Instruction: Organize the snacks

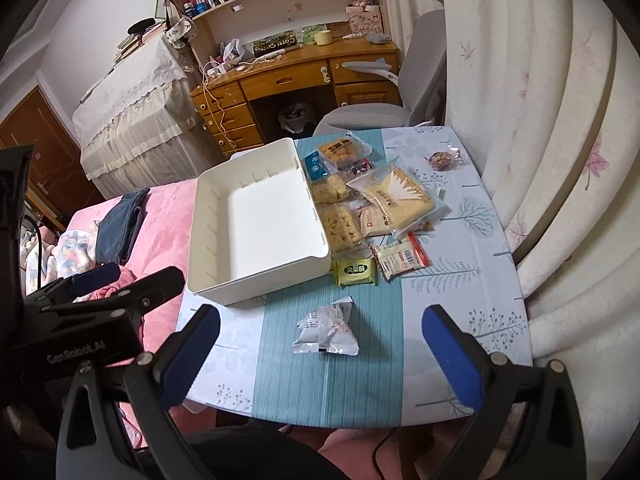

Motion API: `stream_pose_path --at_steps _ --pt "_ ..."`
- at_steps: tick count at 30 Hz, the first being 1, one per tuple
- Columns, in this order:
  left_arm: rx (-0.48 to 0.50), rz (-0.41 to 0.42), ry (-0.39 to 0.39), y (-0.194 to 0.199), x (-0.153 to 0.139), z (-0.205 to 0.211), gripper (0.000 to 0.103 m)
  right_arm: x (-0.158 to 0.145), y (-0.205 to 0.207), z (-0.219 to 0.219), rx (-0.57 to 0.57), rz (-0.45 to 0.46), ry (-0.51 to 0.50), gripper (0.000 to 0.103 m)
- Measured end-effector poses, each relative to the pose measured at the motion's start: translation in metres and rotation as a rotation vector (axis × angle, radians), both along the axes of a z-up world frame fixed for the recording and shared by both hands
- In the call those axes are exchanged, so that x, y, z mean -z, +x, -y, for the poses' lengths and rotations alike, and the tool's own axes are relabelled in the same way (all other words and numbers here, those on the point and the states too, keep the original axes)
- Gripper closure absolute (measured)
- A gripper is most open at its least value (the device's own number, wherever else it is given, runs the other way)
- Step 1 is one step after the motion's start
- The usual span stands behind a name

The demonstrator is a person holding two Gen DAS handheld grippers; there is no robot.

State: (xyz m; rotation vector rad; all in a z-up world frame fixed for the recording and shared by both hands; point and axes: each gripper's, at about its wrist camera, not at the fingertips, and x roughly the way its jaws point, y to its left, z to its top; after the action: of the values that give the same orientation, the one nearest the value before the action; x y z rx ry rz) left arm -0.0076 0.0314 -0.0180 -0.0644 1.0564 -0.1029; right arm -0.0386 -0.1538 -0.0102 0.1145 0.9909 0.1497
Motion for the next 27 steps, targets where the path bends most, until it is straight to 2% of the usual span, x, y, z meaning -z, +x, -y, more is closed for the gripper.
stream_pose_path --at_steps 8,13,21,27 --pt "-0.005 -0.04 -0.002 0.003 0.007 0.015 0.003 -0.005 -0.005 0.015 0.004 0.026 -0.011 0.001" --pt "-0.058 -0.119 -0.018 0.013 0.023 0.027 0.003 -0.009 0.002 0.032 -0.017 0.031 -0.019 0.001" --pt "-0.179 -0.271 -0.036 0.018 0.064 0.054 0.003 0.002 0.039 0.067 -0.116 -0.048 -0.029 0.001" --pt "-0.296 -0.38 -0.025 0.021 0.11 0.065 0.003 0.031 0.075 0.085 -0.193 -0.111 -0.035 0.002"
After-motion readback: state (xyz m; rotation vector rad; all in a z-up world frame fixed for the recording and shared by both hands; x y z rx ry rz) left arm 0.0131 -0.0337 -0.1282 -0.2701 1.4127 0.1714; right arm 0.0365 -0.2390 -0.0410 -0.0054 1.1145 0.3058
